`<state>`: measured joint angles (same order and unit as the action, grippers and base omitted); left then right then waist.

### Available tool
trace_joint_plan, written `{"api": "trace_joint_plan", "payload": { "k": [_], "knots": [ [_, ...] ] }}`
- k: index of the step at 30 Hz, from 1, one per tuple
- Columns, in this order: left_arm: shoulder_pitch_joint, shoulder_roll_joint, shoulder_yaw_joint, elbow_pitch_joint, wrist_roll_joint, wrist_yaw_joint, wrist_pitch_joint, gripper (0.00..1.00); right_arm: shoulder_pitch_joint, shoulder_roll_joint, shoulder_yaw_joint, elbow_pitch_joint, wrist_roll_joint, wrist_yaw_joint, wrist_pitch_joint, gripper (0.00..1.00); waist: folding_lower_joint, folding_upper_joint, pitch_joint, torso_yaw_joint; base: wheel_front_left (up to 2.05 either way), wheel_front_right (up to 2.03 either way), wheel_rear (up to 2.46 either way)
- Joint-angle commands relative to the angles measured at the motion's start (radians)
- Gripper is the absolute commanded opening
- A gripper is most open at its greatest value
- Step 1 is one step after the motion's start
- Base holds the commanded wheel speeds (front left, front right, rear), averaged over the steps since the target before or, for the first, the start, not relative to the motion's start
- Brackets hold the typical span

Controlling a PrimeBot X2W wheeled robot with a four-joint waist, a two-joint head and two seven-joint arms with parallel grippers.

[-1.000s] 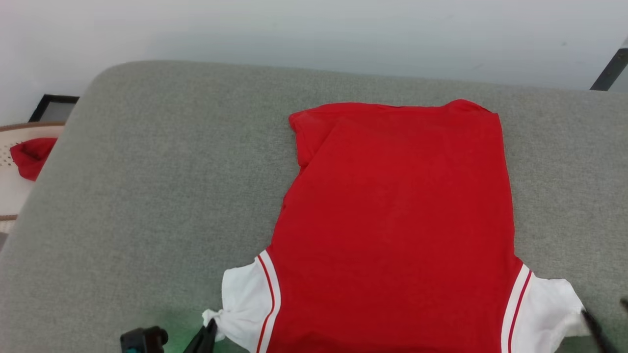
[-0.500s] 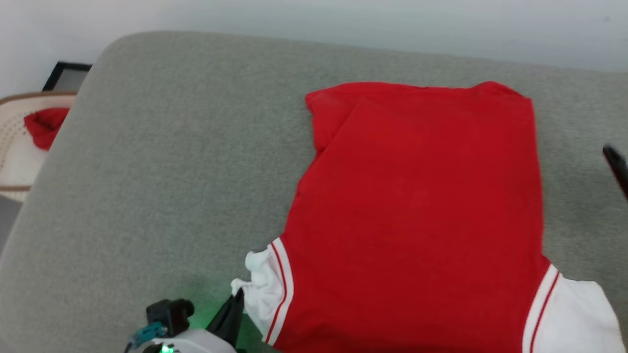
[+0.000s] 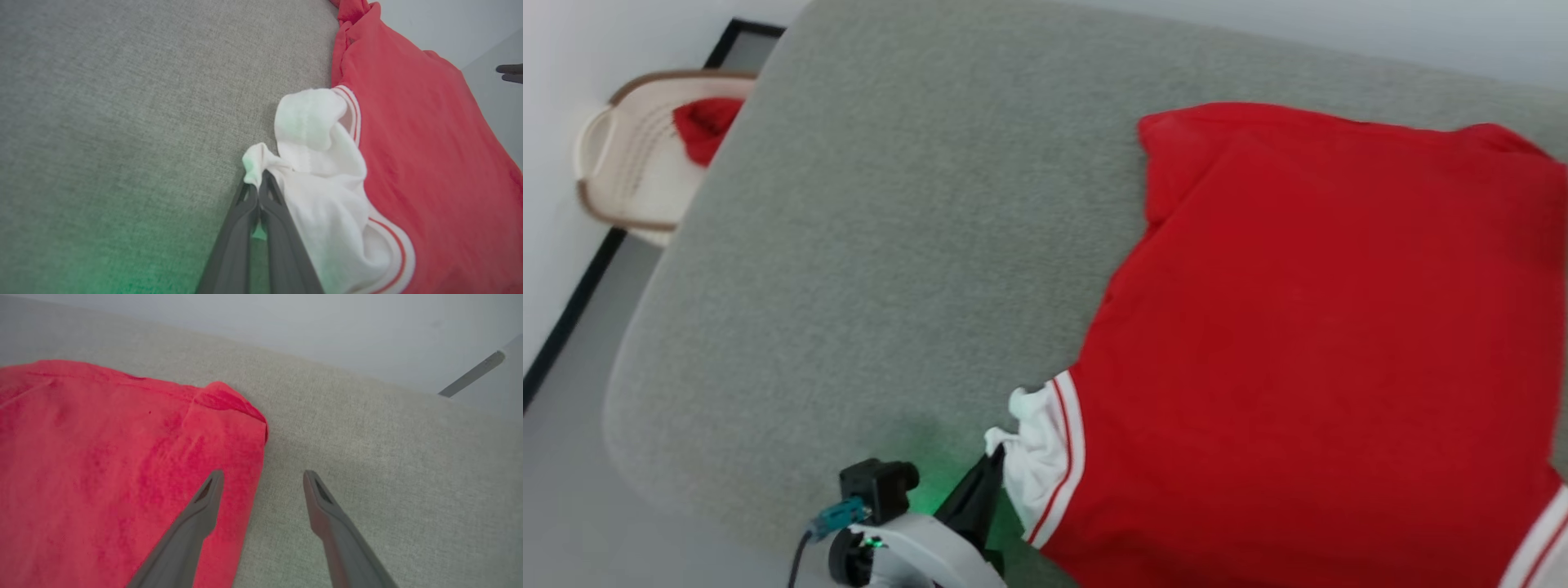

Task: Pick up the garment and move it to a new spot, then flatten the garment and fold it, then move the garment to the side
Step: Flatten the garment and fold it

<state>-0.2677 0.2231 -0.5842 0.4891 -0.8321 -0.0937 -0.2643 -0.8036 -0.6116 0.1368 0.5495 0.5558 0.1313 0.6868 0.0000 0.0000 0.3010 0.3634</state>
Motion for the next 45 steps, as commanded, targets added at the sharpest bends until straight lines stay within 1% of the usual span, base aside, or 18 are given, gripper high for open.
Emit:
{"api": "trace_joint_plan", "payload": {
  "k": [1, 7, 14, 15, 16, 17, 21, 25, 29, 33, 36, 39, 43, 45],
  "knots": [
    [-0.012, -0.013, -0.007, 0.010, 0.011, -0.008, 0.001, 0.00, -0.037, 0.000, -0.015, 0.041, -0.012, -0.001, 0.009, 1.00, 0.0000, 0.0000, 0.045, 0.062, 0.00, 0.00, 0.00],
    [-0.034, -0.051, -0.021, 0.040, 0.028, -0.027, 0.001, 0.00, -0.128, 0.010, -0.060, 0.209, -0.063, -0.001, 0.053, 1.00, 0.0000, 0.0000, 0.076, 0.119, 0.00, 0.00, 0.00],
    [-0.047, -0.075, -0.029, 0.061, 0.033, -0.032, 0.002, 0.00, -0.187, 0.040, -0.111, 0.374, -0.155, -0.001, 0.125, 1.00, 0.0000, 0.0000, 0.096, 0.156, 0.00, 0.00, 0.00],
    [-0.048, -0.077, -0.030, 0.063, 0.033, -0.033, 0.002, 0.00, -0.188, 0.045, -0.116, 0.391, -0.167, -0.001, 0.131, 0.89, 0.0000, 0.0000, 0.097, 0.158, 0.00, 0.00, 0.00],
    [-0.050, -0.079, -0.029, 0.064, 0.034, -0.034, 0.002, 0.00, -0.191, 0.049, -0.120, 0.403, -0.179, -0.001, 0.135, 0.02, 0.0000, 0.0000, 0.098, 0.160, 0.00, 0.00, 0.00],
    [-0.051, -0.081, -0.029, 0.066, 0.035, -0.034, 0.002, 0.00, -0.194, 0.054, -0.123, 0.415, -0.191, -0.001, 0.138, 0.00, 0.0000, 0.0000, 0.099, 0.161, 0.00, 0.00, 0.00],
    [-0.053, -0.083, -0.029, 0.063, 0.031, -0.034, 0.002, 0.00, -0.204, 0.059, -0.138, 0.433, -0.215, -0.001, 0.140, 0.00, 0.0000, 0.0000, 0.099, 0.158, 0.00, 0.00, 0.00],
    [-0.044, -0.074, -0.022, 0.058, 0.028, -0.034, 0.002, 0.00, -0.228, 0.063, -0.146, 0.433, -0.229, -0.001, 0.144, 0.00, 0.0000, 0.0000, 0.088, 0.139, 0.00, 0.00, 0.00],
    [-0.031, -0.057, -0.010, 0.054, 0.033, -0.034, 0.002, 0.00, -0.241, 0.061, -0.138, 0.407, -0.217, -0.001, 0.139, 0.00, 0.0000, 0.0000, 0.067, 0.113, 0.00, 0.00, 0.00],
    [-0.016, -0.040, 0.000, 0.051, 0.035, -0.035, 0.001, 0.00, -0.221, 0.055, -0.116, 0.362, -0.185, -0.001, 0.146, 0.00, 0.0000, 0.0000, 0.036, 0.086, 0.00, 0.00, 0.00],
    [-0.001, -0.027, 0.012, 0.048, 0.040, -0.035, 0.001, 0.00, -0.180, 0.050, -0.091, 0.306, -0.143, -0.001, 0.154, 0.00, 0.0000, 0.0000, 0.009, 0.061, 0.00, 0.00, 0.00],
    [0.015, -0.014, 0.028, 0.042, 0.045, -0.035, 0.001, 0.00, -0.115, 0.029, -0.057, 0.228, -0.086, -0.001, 0.164, 0.00, 0.0000, 0.0000, -0.017, 0.035, 0.00, 0.00, 0.00],
    [0.038, 0.003, 0.048, 0.033, 0.052, -0.035, 0.001, 0.00, 0.004, 0.001, -0.030, 0.110, -0.006, -0.001, 0.183, 0.00, 0.0000, 0.0000, -0.051, -0.004, 0.00, 0.00, 0.00],
    [0.048, 0.013, 0.057, 0.027, 0.055, -0.032, 0.001, 0.00, 0.074, -0.017, -0.033, 0.047, 0.034, -0.001, 0.188, 0.00, 0.0000, 0.0000, -0.066, -0.025, 0.00, 0.00, 0.00]
  ]
}}
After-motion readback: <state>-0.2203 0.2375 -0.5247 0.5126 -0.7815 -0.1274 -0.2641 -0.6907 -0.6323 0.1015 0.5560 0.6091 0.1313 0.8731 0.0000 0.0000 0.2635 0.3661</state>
